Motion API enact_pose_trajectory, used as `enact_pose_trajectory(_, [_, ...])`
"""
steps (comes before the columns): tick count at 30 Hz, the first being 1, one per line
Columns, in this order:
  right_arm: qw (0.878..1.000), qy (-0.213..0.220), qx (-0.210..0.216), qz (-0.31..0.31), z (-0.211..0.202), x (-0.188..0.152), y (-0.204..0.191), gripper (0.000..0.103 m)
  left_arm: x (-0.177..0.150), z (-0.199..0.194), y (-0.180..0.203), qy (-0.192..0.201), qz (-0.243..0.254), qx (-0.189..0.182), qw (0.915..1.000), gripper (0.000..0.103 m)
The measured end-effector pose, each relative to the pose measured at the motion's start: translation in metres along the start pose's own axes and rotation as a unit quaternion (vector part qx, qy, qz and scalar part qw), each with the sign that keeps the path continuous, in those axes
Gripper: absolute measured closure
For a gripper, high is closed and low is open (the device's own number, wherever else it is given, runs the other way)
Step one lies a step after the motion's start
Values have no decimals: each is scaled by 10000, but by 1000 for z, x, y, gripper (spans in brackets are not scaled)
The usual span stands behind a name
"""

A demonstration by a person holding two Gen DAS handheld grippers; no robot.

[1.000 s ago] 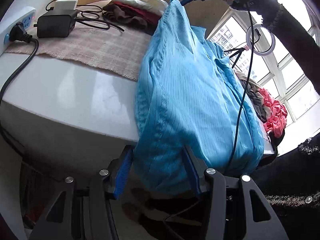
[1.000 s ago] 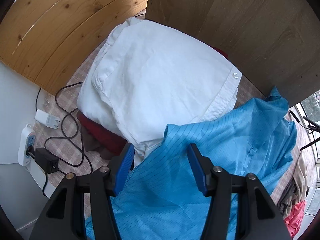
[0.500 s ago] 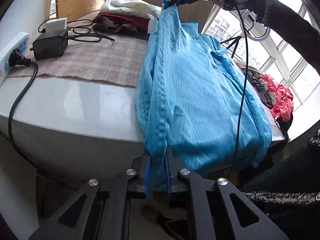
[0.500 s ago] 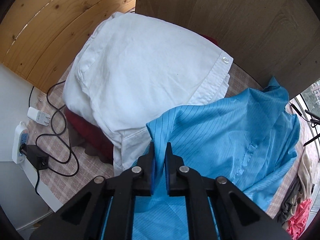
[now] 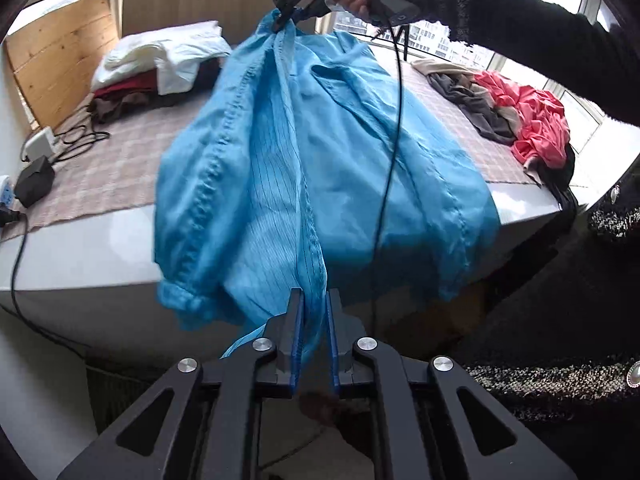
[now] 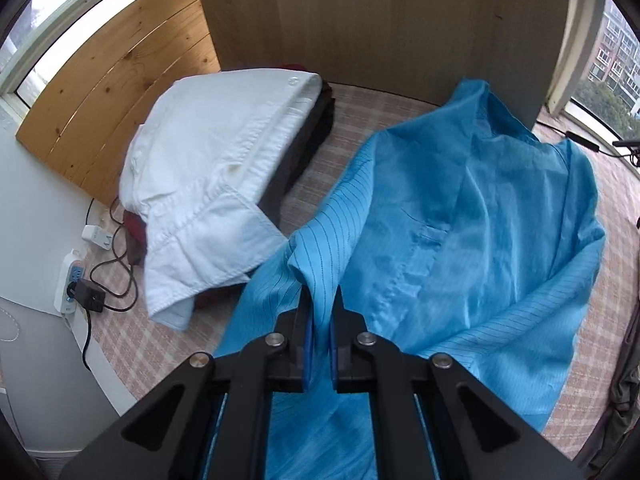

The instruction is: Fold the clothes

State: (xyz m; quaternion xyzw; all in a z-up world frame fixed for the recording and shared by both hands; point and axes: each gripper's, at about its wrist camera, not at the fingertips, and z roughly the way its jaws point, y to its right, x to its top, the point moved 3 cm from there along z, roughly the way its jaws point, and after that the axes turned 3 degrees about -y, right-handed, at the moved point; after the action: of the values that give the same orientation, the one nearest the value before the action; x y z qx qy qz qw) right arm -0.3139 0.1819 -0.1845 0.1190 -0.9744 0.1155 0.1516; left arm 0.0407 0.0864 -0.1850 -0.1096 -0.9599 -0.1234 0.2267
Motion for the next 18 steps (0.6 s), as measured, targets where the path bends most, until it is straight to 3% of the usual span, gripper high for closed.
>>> enact_pose_trajectory(2, [9999, -48, -112, -18, 15, -10, 19, 97, -8, 8, 20, -185, -55, -84, 9998, 91])
enact_pose_trajectory(3, [9999, -101, -134, 30, 22, -13, 27, 97, -12, 8, 27, -230, -83, -74, 9997, 86])
enact_pose_trajectory(5, [9997, -197, 47, 128, 33, -15, 37, 97, -20, -2, 29, -166, -219, 125, 9995, 80])
enact_pose_trajectory(9, [9994, -236, 194, 145, 39, -15, 38, 97, -31, -24, -10, 21, -560, 825, 9950, 61])
enact_pose_trajectory(12, [9993, -285, 228, 49, 39, -16, 33, 97, -26, -26, -47, 82, -658, 1189, 9907, 58])
enact_pose_trajectory(15, [9991, -358, 225, 19, 38, -17, 30, 97, -13, -17, -67, 157, -546, 1236, 9907, 53])
enact_pose_trajectory(18, [9992, -360, 191, -26, 35, -16, 26, 97, -1, -4, -69, 195, -259, 1005, 9944, 52])
